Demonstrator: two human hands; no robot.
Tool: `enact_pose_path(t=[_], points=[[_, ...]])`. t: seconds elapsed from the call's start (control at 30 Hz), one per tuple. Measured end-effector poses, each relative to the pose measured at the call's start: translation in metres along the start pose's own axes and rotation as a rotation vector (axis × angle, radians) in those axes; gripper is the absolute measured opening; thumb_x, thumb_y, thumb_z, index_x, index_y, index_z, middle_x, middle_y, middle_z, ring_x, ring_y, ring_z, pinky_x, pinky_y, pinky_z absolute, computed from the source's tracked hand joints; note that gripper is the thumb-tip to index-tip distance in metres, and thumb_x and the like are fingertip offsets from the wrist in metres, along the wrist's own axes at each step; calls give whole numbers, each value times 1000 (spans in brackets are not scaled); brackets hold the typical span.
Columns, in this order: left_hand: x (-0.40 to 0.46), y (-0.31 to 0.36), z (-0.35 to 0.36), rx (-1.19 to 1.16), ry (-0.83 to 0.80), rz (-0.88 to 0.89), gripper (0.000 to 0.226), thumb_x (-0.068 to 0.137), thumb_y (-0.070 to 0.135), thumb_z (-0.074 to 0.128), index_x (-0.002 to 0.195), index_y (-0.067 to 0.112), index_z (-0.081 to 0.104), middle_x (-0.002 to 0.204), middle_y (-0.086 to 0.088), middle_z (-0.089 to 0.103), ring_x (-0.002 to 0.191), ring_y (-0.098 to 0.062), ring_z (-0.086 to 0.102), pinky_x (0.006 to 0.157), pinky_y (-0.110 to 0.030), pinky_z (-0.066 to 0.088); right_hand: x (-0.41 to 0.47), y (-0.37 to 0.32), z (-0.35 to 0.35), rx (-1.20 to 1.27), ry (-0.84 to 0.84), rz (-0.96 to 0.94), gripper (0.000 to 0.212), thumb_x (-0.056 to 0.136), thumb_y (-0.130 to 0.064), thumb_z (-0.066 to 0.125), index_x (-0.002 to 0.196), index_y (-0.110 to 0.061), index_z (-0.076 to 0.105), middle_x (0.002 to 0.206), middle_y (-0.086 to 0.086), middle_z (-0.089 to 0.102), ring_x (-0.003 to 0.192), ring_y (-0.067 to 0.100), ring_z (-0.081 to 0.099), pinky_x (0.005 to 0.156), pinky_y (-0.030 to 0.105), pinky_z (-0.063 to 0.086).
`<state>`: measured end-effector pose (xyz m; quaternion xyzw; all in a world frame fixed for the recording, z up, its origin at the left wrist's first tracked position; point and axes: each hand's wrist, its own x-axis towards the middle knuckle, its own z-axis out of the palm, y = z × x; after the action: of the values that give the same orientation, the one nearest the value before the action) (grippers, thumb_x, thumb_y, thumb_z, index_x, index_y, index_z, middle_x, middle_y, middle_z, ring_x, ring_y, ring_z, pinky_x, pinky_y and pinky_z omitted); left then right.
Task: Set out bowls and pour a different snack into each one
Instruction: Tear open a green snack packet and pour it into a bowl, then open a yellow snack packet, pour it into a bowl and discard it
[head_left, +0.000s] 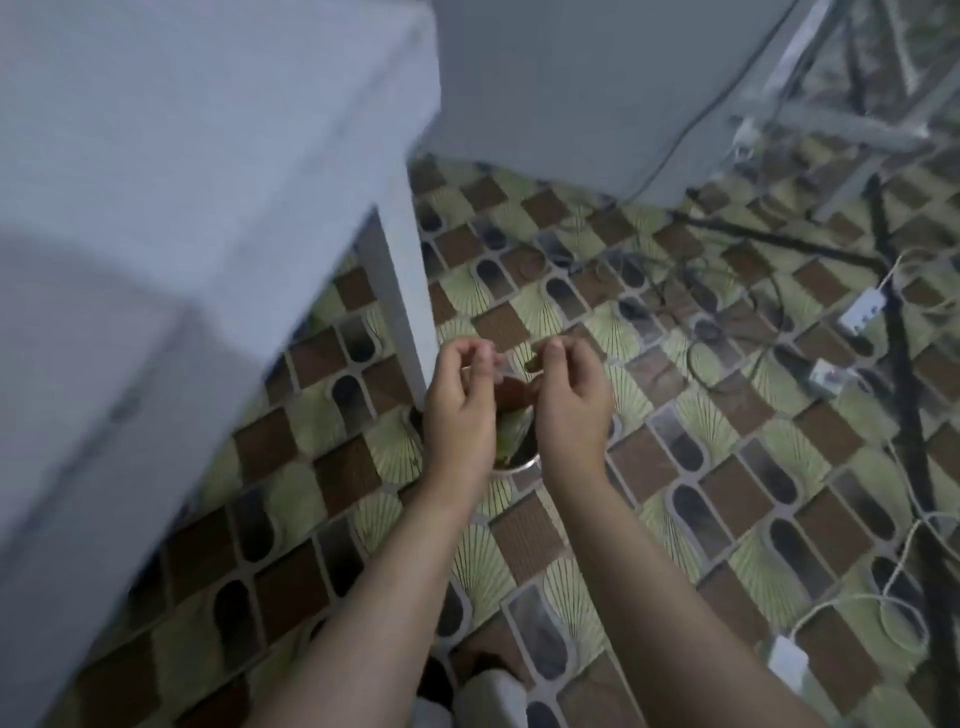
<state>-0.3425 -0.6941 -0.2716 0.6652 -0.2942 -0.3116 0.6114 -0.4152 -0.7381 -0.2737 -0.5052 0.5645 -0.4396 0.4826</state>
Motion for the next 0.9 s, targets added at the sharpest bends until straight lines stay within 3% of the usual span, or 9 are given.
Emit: enact_pose_path(t=[0.07,0.2,0.37,0.5,0.67,0.8,0.9], points=[[-11,73,-21,6,63,140,18,104,24,40,94,26,55,88,8,62,82,-7,60,72,-19,47,-21,-79,2,104,-68,-76,23,100,-20,51,80,-19,63,70,-9,62,69,13,58,69,37,51],[-30,204,-94,-4,182,314,22,103,12,38,94,24,55,86,10,62,78,-11,59,73,-26,49,-76,-215,20,299,-238,-190,23,100,-17,51,83,-14,66,71,-5,62,66,10,56,61,26,48],[-80,312,-212,45,400,492,18,95,15,42,95,27,55,86,7,61,77,-12,56,73,-24,48,-165,-327,63,393,-573,-207,23,98,-14,50,83,-10,67,64,-4,58,59,10,52,56,23,47],[-137,344,-300,109,650,505,17,91,16,43,93,28,54,80,12,61,74,-11,55,73,-29,46,-243,-370,106,366,-887,-264,23,96,-14,49,82,-10,68,66,-3,59,58,10,51,55,21,45],[-229,350,-407,132,979,550,16,91,16,42,93,27,54,81,11,61,73,-9,54,71,-24,44,-371,-392,157,312,-1236,-349,22,94,-14,51,80,-13,68,70,-5,61,58,9,52,56,23,47],[-292,341,-481,146,1169,575,26,98,2,42,92,25,54,85,2,59,76,-12,54,71,-23,42,-468,-391,193,292,-1359,-433,23,94,-17,52,79,-15,68,72,-7,63,62,9,54,57,23,47],[-333,332,-536,155,1263,558,24,98,3,41,91,22,55,85,-3,57,75,-17,52,75,-32,42,-533,-385,216,280,-1393,-467,23,95,-17,51,80,-15,68,74,-7,64,59,4,54,55,24,49]])
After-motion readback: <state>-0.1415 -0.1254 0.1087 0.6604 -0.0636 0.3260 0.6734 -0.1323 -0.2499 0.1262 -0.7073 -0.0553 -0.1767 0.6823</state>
